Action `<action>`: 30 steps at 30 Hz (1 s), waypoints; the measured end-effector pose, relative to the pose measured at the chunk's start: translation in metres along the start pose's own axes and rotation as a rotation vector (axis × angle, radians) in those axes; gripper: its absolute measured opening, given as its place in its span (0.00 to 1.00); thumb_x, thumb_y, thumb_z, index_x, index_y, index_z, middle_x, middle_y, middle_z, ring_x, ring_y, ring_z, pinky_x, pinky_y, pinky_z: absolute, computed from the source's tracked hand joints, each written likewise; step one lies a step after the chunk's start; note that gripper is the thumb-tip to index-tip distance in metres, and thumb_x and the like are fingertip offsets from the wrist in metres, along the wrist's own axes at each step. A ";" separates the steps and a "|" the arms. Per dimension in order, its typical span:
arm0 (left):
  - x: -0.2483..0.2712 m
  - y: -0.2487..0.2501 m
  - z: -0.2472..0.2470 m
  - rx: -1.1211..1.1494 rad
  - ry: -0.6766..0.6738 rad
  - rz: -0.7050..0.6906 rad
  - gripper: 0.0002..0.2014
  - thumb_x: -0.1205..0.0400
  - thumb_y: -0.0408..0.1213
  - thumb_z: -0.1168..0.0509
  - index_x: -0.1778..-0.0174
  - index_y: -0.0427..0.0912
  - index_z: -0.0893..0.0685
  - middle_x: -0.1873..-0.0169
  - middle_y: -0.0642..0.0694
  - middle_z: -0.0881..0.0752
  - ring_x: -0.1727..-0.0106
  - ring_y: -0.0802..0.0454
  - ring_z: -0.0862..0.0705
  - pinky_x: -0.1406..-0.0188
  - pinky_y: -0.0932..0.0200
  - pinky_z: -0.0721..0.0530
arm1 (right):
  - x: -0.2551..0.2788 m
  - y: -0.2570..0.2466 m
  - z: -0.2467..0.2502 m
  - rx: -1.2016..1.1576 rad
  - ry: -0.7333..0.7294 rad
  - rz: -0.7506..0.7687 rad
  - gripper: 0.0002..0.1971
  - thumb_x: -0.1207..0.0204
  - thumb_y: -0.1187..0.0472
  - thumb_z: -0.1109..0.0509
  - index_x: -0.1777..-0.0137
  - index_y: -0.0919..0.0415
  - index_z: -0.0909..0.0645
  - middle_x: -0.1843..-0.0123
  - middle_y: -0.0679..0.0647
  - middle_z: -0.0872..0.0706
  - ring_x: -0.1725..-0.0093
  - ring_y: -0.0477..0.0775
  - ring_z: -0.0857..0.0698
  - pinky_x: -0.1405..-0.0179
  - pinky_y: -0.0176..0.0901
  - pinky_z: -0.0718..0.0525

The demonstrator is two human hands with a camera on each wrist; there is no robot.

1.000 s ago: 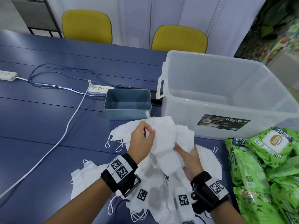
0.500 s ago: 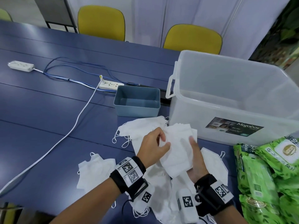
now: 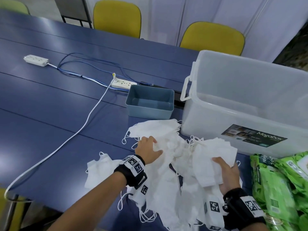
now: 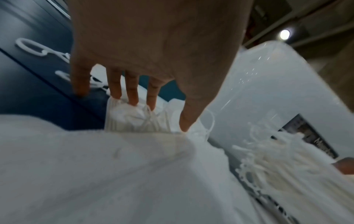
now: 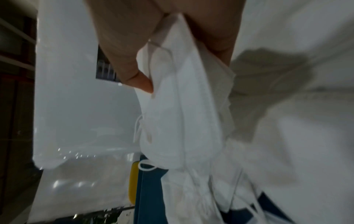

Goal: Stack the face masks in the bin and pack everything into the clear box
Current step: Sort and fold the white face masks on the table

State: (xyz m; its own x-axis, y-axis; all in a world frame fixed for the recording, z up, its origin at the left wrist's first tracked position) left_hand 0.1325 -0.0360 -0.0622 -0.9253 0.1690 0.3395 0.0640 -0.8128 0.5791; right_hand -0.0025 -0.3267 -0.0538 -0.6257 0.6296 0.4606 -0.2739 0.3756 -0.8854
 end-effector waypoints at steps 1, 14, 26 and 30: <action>-0.004 -0.006 -0.003 -0.070 -0.021 0.049 0.26 0.25 0.54 0.31 0.35 0.46 0.27 0.34 0.43 0.30 0.30 0.43 0.32 0.33 0.46 0.27 | -0.002 0.000 0.010 -0.005 0.031 0.008 0.28 0.31 0.70 0.24 0.31 0.59 0.25 0.38 0.56 0.14 0.43 0.62 0.15 0.39 0.64 0.19; -0.030 0.006 -0.029 -0.226 -0.034 0.207 0.56 0.40 0.77 0.35 0.19 0.61 0.51 0.18 0.37 0.60 0.18 0.33 0.59 0.24 0.30 0.50 | -0.009 0.018 0.042 0.019 0.103 -0.020 0.25 0.32 0.71 0.24 0.35 0.61 0.23 0.44 0.57 0.13 0.47 0.61 0.15 0.44 0.61 0.16; -0.048 -0.003 0.003 0.587 0.234 0.375 0.28 0.24 0.39 0.29 0.30 0.42 0.31 0.26 0.37 0.38 0.37 0.38 0.26 0.41 0.56 0.29 | -0.014 0.027 0.038 0.006 0.077 -0.050 0.26 0.33 0.70 0.23 0.34 0.59 0.22 0.40 0.58 0.13 0.46 0.62 0.14 0.41 0.66 0.17; -0.056 0.004 -0.004 0.679 0.165 0.358 0.33 0.26 0.41 0.25 0.29 0.40 0.34 0.34 0.37 0.26 0.37 0.37 0.22 0.47 0.53 0.19 | -0.012 0.026 0.038 -0.003 0.078 -0.052 0.25 0.32 0.71 0.24 0.35 0.58 0.22 0.40 0.57 0.13 0.46 0.62 0.14 0.39 0.70 0.19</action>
State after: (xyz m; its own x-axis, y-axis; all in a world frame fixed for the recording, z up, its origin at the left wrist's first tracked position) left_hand 0.1832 -0.0511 -0.0821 -0.8451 -0.1671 0.5078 0.5345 -0.2739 0.7995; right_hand -0.0301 -0.3502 -0.0844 -0.5517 0.6605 0.5093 -0.3021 0.4109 -0.8602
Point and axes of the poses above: each hand's wrist, its own x-axis away from the middle knuckle, its own z-axis out of the back of the hand, y = z × x, the point moved 10 cm from there along -x, towards the middle knuckle
